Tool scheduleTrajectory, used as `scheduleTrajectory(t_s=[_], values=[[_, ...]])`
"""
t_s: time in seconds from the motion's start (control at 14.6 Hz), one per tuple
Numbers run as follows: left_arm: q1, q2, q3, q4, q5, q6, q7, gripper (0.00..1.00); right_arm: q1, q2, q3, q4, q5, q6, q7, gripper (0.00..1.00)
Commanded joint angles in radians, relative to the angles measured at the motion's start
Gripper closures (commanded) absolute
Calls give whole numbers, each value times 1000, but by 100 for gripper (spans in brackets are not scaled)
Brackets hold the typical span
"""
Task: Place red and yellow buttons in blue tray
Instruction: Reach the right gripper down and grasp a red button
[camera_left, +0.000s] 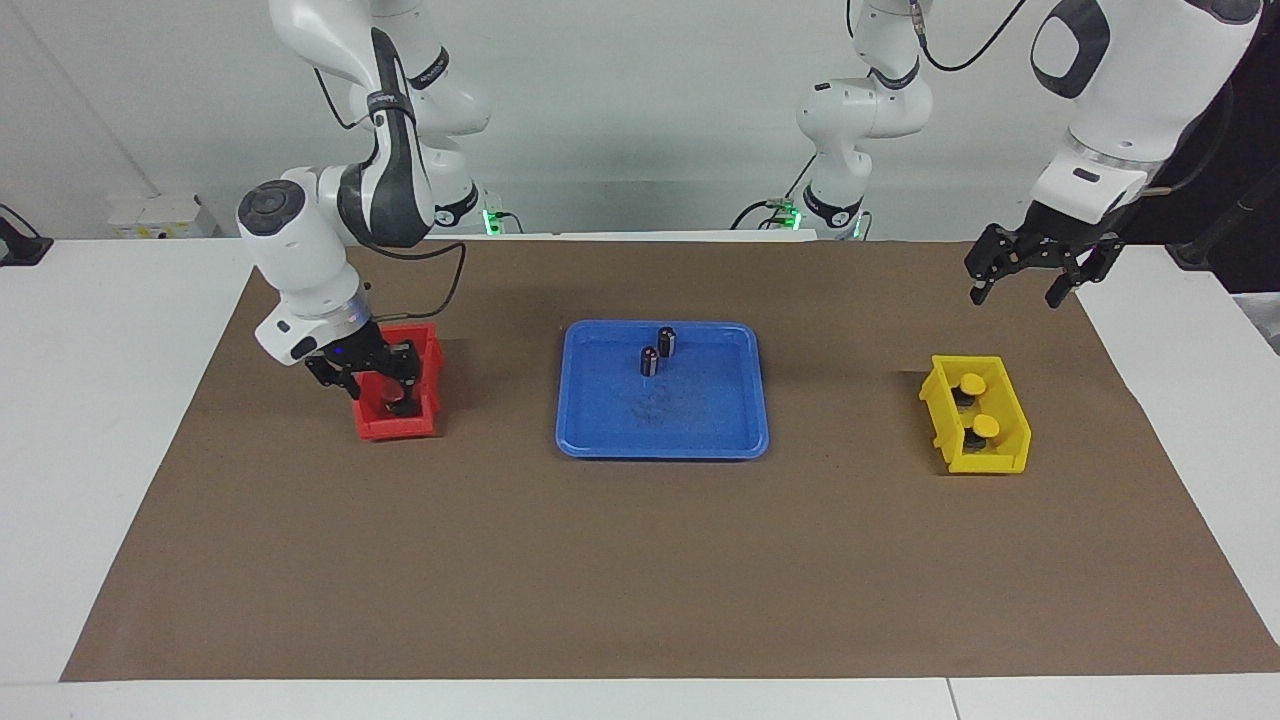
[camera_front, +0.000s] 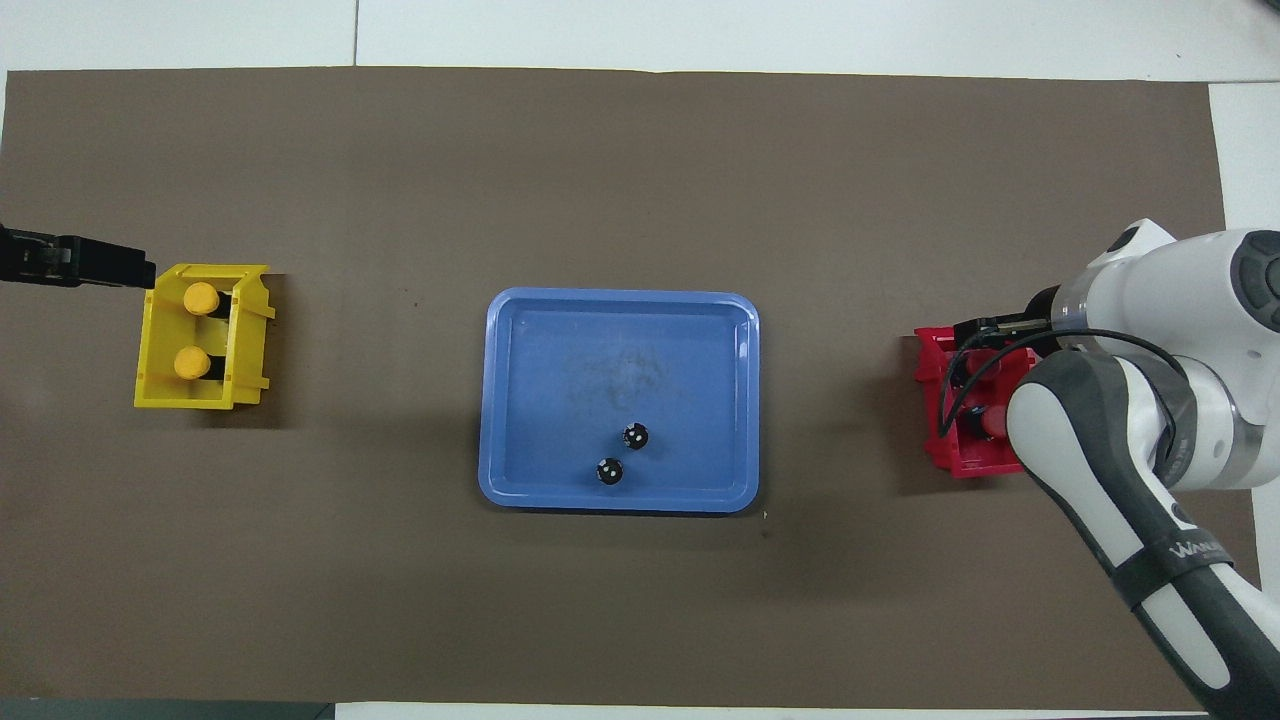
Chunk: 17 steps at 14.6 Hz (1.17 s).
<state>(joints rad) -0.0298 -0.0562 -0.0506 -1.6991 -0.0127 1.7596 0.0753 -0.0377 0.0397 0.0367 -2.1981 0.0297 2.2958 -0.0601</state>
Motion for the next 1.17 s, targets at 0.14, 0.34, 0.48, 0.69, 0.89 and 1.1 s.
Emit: scheduleTrajectory(t_s=[0.14, 0.34, 0.48, 0.69, 0.89, 1.1], values=[[7, -11, 0, -11, -6, -9, -6, 0, -10, -1, 3, -43, -1, 47, 6, 26], [7, -13, 0, -11, -6, -11, -6, 0, -11, -6, 3, -61, -2, 53, 2, 28], [24, -13, 3, -11, -6, -26, -9, 0, -11, -12, 3, -81, -2, 68, 0, 32], [42, -16, 2, -14, 23, -63, 1, 0, -11, -14, 3, -92, -2, 70, 0, 38], [47, -10, 0, -8, 76, -65, 96, 0, -13, -14, 2, -94, -2, 80, -26, 58], [38, 56, 0, 31, 80, -60, 93, 0, -13, -3, 0, -30, -36, 7, -29, 74]])
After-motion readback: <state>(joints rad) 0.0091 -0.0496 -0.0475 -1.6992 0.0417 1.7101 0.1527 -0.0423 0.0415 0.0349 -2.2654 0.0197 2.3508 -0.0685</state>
